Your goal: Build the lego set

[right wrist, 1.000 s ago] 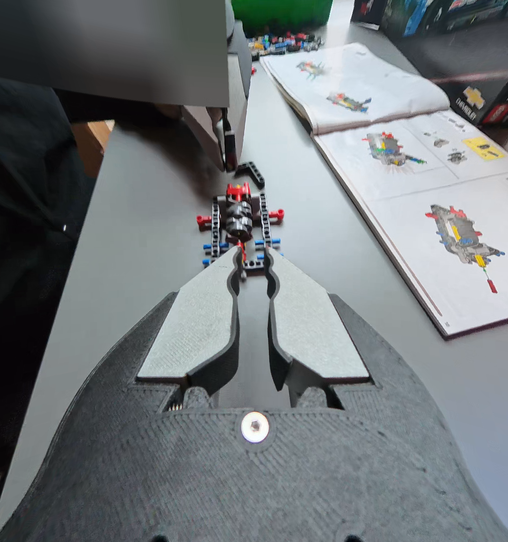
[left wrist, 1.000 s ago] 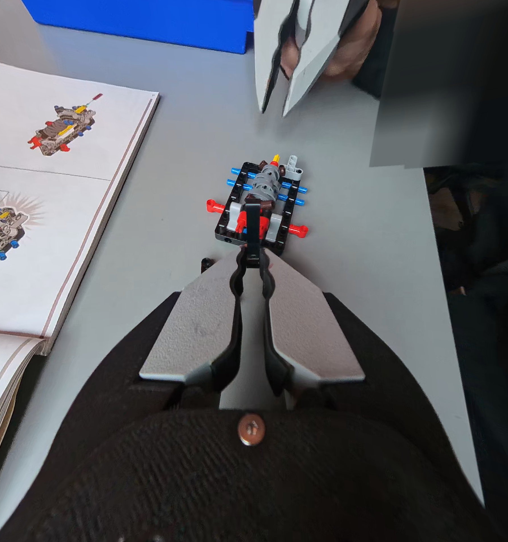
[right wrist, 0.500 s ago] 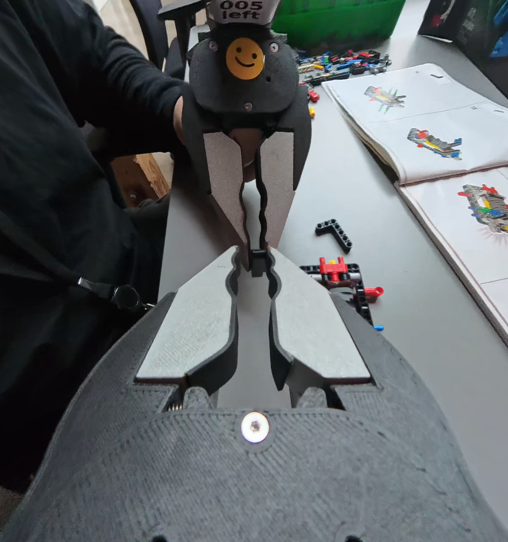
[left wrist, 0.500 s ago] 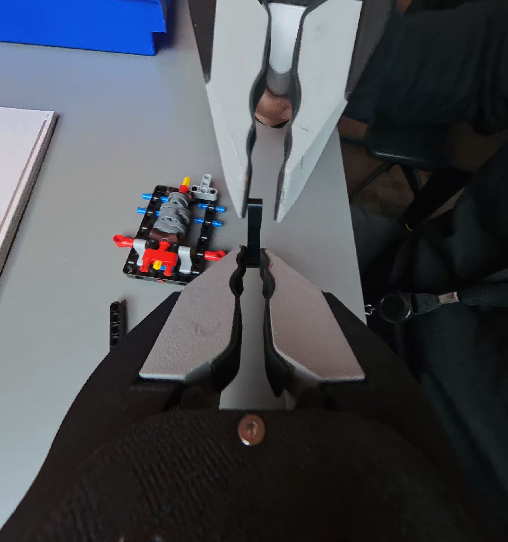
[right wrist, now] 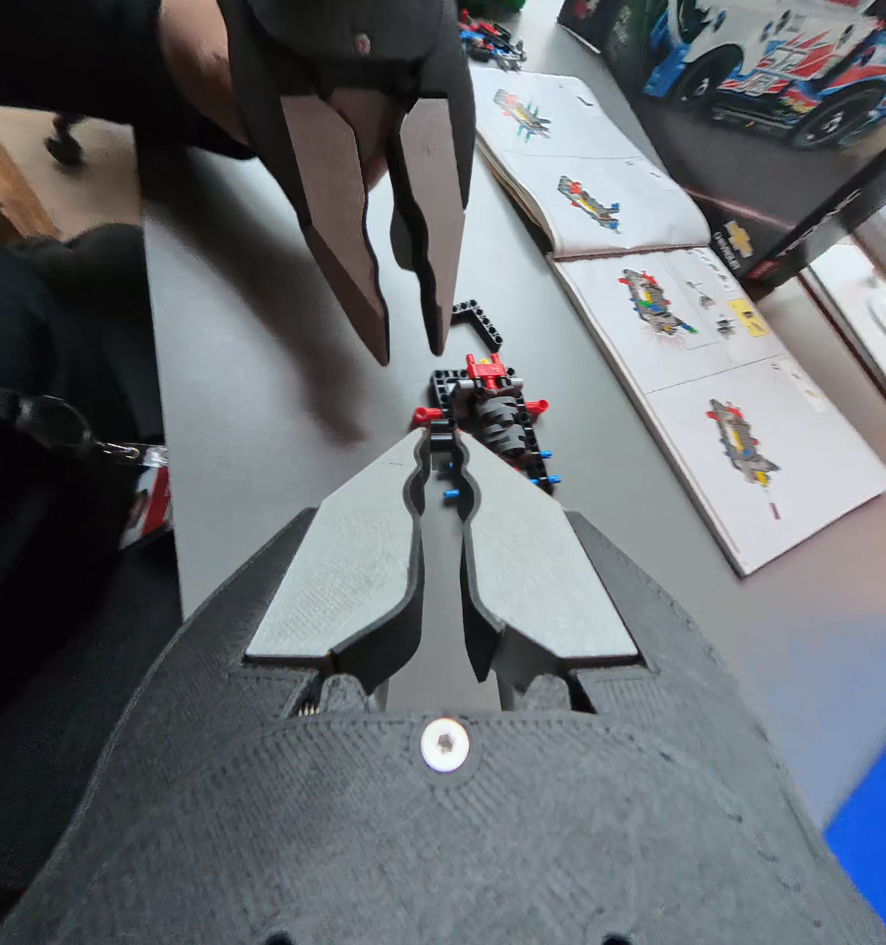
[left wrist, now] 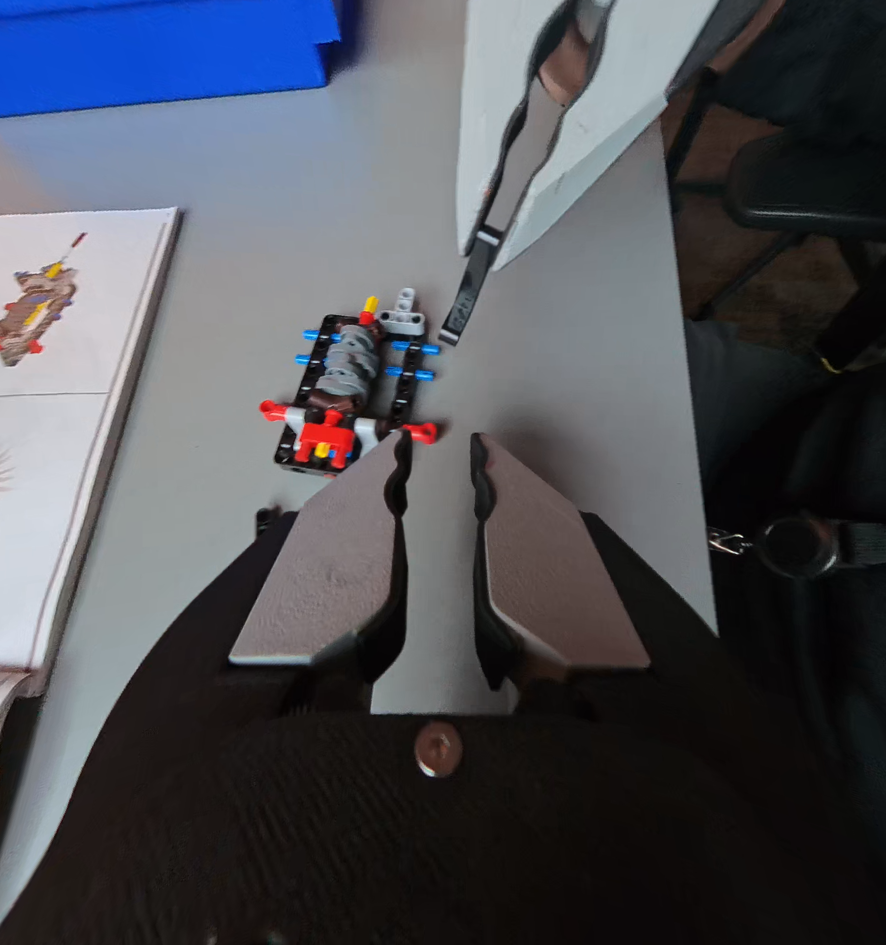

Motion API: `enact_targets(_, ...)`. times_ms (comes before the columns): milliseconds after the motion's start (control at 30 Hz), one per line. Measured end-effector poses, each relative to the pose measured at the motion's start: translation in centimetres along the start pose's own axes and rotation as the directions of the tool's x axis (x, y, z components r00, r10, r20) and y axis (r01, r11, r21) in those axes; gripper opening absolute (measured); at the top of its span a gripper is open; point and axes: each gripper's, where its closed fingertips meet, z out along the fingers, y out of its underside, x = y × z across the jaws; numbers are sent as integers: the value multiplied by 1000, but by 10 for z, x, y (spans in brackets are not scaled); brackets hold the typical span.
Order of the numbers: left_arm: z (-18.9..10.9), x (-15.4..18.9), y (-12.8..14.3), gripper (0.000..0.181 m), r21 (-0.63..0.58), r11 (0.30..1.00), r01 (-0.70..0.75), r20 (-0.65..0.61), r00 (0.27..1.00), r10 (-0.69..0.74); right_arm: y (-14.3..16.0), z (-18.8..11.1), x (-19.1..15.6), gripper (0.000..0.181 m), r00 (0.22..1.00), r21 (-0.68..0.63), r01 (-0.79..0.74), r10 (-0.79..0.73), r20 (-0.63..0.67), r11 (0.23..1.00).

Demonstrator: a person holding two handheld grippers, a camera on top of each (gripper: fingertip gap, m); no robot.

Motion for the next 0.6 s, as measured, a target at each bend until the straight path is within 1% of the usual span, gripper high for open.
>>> enact_targets(67,-4,-14,-1,25,2,1000,17,23,1000,-17,3,2,7,4,997,-32,62,-63,-47,998)
enact_targets(133,-8,-30,-6,31,12,1000,26,50,998,-26,10,7,11,4,987,-93,142,-148,-64,986)
enact_targets(200,-5,-38,-16,39,20,999,42,22,999,-43,16,11,14,4,973,-142,207,-219,-72,968)
enact_targets(233,0,-40,-19,44,4,998,55,0,998,-55,16,13,14,5,969,-147,222,-235,-74,964)
enact_targets(267,5,-43,-21,46,-25,998,65,-22,998,-66,16,15,14,4,969,-143,226,-237,-71,964)
enact_targets(367,23,-43,-32,45,-57,997,57,-107,992,-63,13,15,11,4,973,-111,216,-224,-56,970)
enact_targets(433,34,-41,-36,44,-76,996,41,-147,988,-52,14,12,13,4,971,-116,220,-229,-72,969)
enact_targets(500,43,-40,-33,42,-119,993,1,-167,986,-21,14,9,16,4,964,-111,238,-248,-95,965)
enact_targets(600,51,-41,-23,32,-179,982,-61,-176,984,29,18,12,14,4,964,-123,247,-256,-68,961)
